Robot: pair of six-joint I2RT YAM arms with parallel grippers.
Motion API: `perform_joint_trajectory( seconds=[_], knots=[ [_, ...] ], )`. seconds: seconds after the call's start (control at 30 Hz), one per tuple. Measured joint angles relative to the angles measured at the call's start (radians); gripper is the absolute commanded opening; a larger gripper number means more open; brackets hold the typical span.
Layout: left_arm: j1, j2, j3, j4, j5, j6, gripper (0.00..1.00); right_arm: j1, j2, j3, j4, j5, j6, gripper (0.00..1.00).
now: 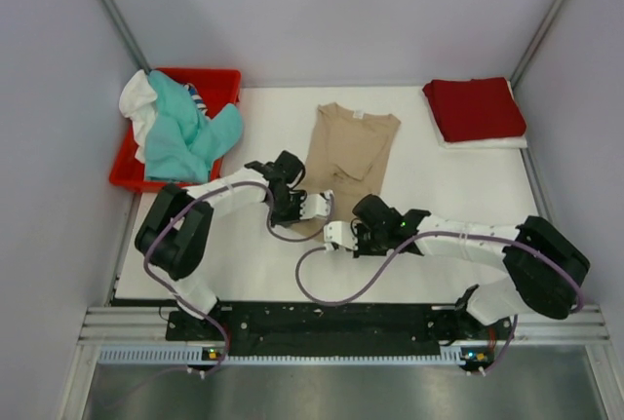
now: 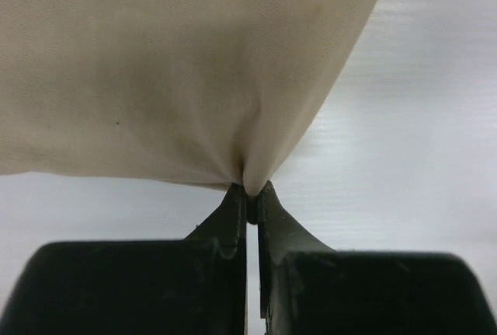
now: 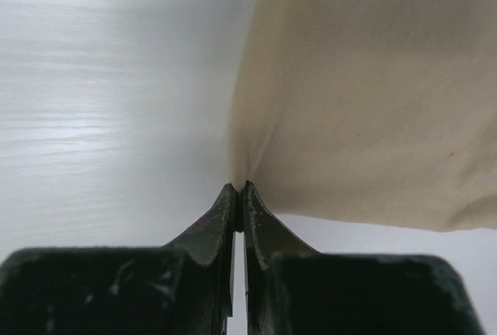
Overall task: Fold and stack the t-shirts
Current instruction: Grab one side of the 2/3 rectangular tshirt with both arms, then fold the long partially folded tshirt into a neat square
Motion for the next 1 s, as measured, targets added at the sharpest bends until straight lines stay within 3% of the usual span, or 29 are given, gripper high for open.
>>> perform_joint_trajectory(
  seconds=[0.1,0.27,0.4,0.53,0.63,0.73,0.9,1.0],
  knots=[
    [-0.011,-0.095,-0.071,-0.071,0.009,-0.035,0.0,0.097,-0.07,0.01,-0.09,0.005,0.031,0.0],
    [-0.048,-0.394,-0.185,-0.242,0.052,-0.064,0.0,0.246,-0.278,0.042,-0.235,-0.014,0.116,0.0],
    [-0.092,-0.619,-0.187,-0.412,0.093,-0.084,0.0,0.373,-0.391,0.116,-0.339,-0.033,0.2,0.0],
    [-0.108,-0.747,-0.143,-0.55,0.136,-0.106,0.0,0.436,-0.443,0.163,-0.38,-0.068,0.29,0.0],
    [-0.108,-0.796,-0.094,-0.584,0.123,-0.149,0.0,0.389,-0.483,0.163,-0.383,-0.089,0.339,0.0],
    [-0.108,-0.788,-0.041,-0.576,0.093,-0.186,0.0,0.255,-0.535,0.164,-0.362,-0.131,0.369,0.0],
    [-0.101,-0.642,0.054,-0.488,0.007,-0.245,0.0,0.053,-0.527,0.165,-0.338,-0.221,0.395,0.0],
    [-0.061,-0.511,0.117,-0.427,-0.024,-0.263,0.0,-0.129,-0.455,0.167,-0.308,-0.281,0.42,0.0]
  ],
)
